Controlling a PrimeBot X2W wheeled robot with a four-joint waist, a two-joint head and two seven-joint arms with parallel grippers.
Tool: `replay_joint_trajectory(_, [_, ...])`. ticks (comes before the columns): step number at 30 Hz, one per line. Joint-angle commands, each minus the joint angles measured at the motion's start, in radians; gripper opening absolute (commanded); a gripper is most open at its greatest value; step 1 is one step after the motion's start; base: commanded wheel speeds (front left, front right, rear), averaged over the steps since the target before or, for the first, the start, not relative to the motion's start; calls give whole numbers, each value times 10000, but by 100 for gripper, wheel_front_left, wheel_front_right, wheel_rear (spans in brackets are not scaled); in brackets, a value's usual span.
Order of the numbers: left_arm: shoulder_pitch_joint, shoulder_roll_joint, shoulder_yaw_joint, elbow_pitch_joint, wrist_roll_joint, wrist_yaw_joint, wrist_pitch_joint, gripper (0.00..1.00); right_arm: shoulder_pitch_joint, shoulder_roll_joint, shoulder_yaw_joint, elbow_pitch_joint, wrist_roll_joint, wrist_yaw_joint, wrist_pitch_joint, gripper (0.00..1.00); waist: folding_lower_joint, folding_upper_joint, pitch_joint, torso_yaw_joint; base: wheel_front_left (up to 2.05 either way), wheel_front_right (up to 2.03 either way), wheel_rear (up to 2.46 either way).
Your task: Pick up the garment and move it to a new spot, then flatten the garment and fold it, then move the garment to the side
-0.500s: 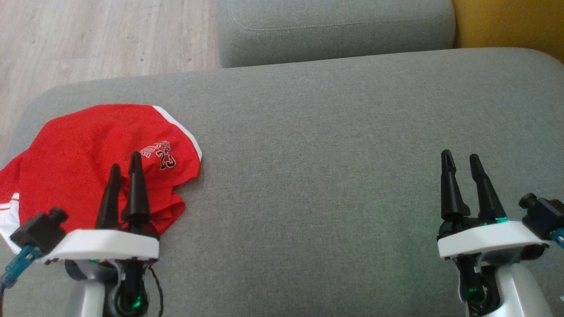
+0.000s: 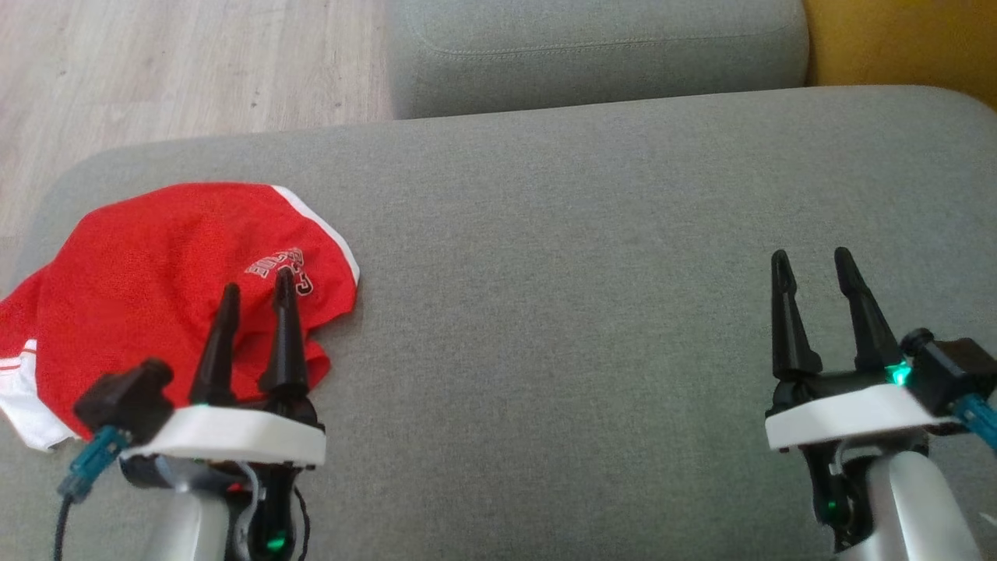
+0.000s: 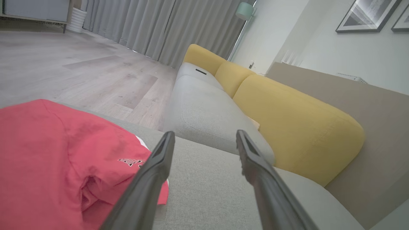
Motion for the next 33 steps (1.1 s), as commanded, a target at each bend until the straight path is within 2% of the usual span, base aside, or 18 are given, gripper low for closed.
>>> replay_joint_trajectory(1, [-215, 157, 139, -405, 327, 107, -163, 100, -462, -42, 179, -384, -372, -5, -149, 100, 0, 0, 3, 0, 0, 0, 0])
replay_joint_trajectory(15, [-322, 718, -1057, -419, 2413, 900, -600, 100, -439, -49, 493, -284, -2657, -6, -591, 100, 0, 0, 13, -5, 0, 0, 0])
replay_joint_trajectory(21, [-331, 738, -1317, -554, 2833, 1296, -776, 100, -381, -52, 580, -420, -3222, -6, -768, 100, 0, 0, 11, 58, 0, 0, 0])
replay_joint_trajectory(23, [-316, 701, -1296, -584, 2810, 1274, -805, 100, -361, -52, 571, -418, -3229, -7, -797, 100, 0, 0, 11, 70, 0, 0, 0])
replay_joint_trajectory(28, [-100, 405, -924, -533, 2599, 776, -951, 100, -267, -55, 485, -401, -3075, -7, -945, 100, 0, 0, -19, 113, 0, 0, 0])
replay_joint_trajectory(33, [98, 132, -183, -474, 2475, 243, -1097, 100, -145, -58, 515, -172, -2127, -7, -1091, 100, 0, 0, -40, 108, 0, 0, 0])
